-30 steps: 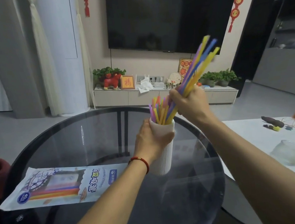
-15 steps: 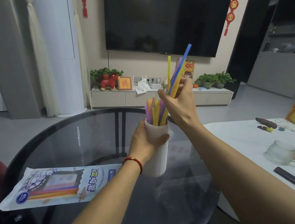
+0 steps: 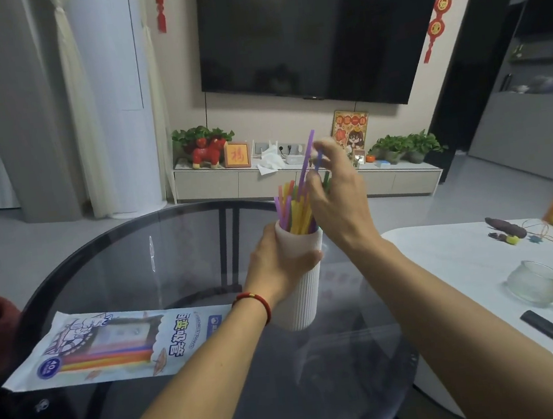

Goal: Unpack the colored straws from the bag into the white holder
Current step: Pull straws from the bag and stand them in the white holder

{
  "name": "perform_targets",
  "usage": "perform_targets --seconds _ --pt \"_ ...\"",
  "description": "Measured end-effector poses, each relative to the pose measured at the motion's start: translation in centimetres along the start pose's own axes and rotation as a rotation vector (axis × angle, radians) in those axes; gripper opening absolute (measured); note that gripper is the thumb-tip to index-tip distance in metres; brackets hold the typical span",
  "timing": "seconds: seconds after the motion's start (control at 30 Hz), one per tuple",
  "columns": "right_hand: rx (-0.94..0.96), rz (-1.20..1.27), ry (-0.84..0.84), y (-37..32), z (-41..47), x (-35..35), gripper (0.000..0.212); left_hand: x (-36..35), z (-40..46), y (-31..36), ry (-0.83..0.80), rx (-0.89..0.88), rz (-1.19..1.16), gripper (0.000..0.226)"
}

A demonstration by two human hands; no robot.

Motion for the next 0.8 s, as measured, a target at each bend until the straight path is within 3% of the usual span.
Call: perform_targets --seconds 0.1,0.23,0.4,0.47,0.57,0.7,0.8 --pt "0.067 0.045 -0.014 -1.2 0.8 0.7 0.066 -0.1 0.0 0.2 -0.008 -0.026 0.004 0.06" --pt "0.171 -0.193 -0.334 -0.9 0.0 -1.3 0.045 -0.2 0.1 0.2 -0.004 -0.048 0.019 0.051" --pt "0.23 -0.206 -0.326 -1.0 -0.3 -1.2 0.049 -0.3 0.3 -0.3 -0.01 -0.018 0.033 0.06" --pt "0.249 -0.277 -0.391 -1.2 -0.3 -2.2 0.055 -0.3 0.5 -0.3 0.002 -0.013 0.038 0.06" --pt "0.264 -0.393 -0.484 -1.2 -0.5 -3.8 0.044 -0.3 0.5 -0.1 0.007 -0.013 0.05 0.061" --pt "0.285 -0.318 -0.325 -2.8 0.4 -1.6 0.035 0.0 0.0 -1.2 -0.137 -0.04 0.061 0.066" --pt "0.405 -0.271 -0.133 -5.0 -0.6 1.1 0.026 2.5 -0.7 -4.1 -0.229 0.075 0.224 0.107"
Point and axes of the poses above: each hand's wrist, its own z-axis towards the middle knuckle, its own x-axis out of the back of the hand, y = z × x, the point moved 8 cm from there along z, towards the middle knuckle, and after that the axes turned 5 degrees about x, right-handed, at the moved point
